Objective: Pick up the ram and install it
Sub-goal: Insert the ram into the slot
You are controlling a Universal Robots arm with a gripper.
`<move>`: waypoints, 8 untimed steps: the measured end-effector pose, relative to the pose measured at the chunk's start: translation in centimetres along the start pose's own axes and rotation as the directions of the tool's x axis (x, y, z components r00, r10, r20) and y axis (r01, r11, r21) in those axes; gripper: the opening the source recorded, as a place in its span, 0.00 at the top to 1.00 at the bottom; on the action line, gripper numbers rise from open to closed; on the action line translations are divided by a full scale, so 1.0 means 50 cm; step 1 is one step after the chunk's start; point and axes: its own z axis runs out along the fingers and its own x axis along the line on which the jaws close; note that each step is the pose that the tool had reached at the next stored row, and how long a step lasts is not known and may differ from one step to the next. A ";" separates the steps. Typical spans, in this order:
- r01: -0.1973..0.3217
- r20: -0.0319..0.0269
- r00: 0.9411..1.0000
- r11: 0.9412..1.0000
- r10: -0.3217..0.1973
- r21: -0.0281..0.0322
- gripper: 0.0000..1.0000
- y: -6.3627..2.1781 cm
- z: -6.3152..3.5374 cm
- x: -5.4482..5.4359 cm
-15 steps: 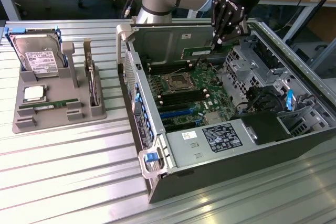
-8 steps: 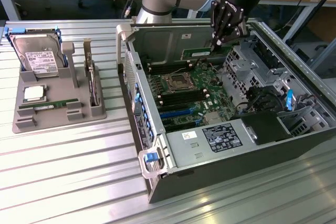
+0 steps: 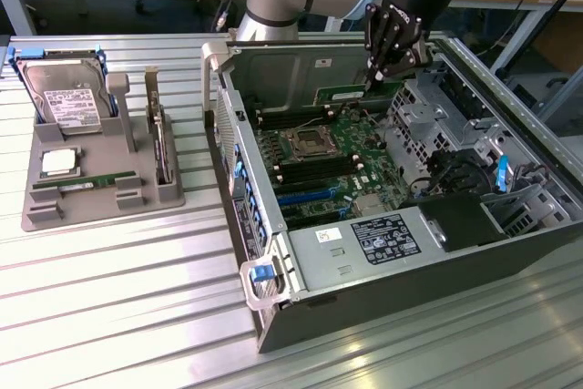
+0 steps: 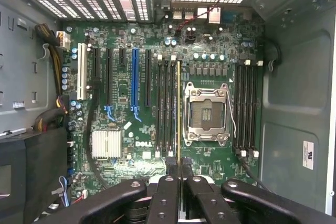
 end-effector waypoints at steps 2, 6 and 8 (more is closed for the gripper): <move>0.000 0.000 1.000 1.000 0.000 0.000 0.88 0.000 0.002 0.000; 0.000 0.000 1.000 1.000 0.000 0.000 0.88 0.000 0.005 0.000; 0.000 0.000 1.000 1.000 0.000 0.000 0.88 0.000 0.007 0.000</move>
